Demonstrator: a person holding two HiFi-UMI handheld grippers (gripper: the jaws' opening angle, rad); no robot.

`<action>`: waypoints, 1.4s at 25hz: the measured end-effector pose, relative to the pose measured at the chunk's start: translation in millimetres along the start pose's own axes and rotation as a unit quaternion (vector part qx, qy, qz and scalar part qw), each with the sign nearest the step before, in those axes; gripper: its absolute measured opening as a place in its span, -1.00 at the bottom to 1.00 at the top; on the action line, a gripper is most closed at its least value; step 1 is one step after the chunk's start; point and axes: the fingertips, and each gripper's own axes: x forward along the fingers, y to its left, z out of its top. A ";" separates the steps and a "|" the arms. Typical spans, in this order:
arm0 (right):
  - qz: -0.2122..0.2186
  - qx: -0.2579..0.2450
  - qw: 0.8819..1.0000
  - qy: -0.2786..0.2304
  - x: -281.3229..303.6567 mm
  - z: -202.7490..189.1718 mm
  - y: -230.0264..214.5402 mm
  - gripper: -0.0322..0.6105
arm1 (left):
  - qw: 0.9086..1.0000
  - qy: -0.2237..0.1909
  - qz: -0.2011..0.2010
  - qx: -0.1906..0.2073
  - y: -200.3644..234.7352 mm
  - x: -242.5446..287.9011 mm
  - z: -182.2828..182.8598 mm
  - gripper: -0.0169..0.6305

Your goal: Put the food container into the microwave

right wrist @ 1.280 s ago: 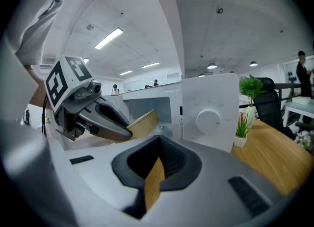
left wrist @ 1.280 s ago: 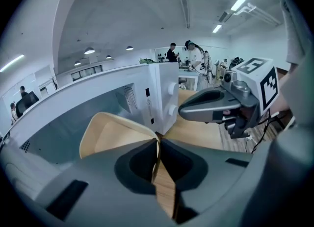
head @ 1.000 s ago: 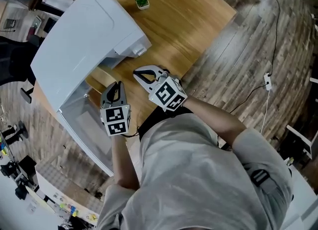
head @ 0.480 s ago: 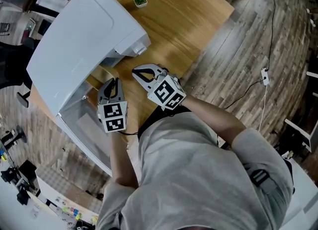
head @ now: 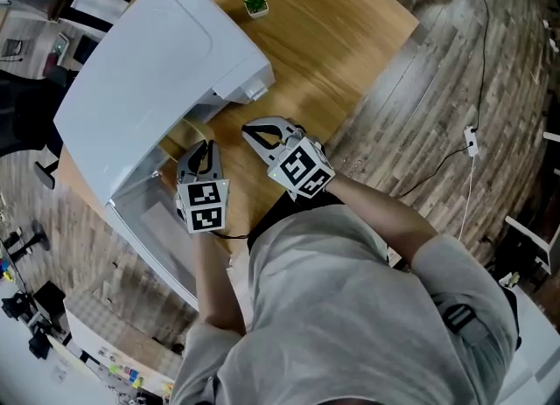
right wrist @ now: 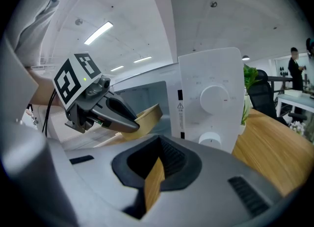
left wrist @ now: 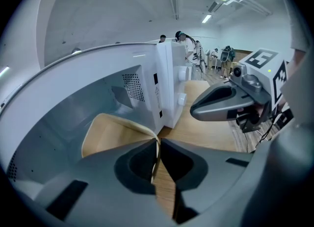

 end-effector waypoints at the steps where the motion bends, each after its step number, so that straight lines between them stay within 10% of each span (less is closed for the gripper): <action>1: 0.001 0.001 1.000 0.000 0.6 -0.2 0.2 -0.89 | 1.000 0.002 -0.001 0.001 0.5 0.7 -0.4 -0.83; 35: 0.013 0.001 1.000 0.001 15.5 2.3 10.5 -0.89 | 0.996 0.064 0.018 0.060 38.5 14.0 -22.6 -0.80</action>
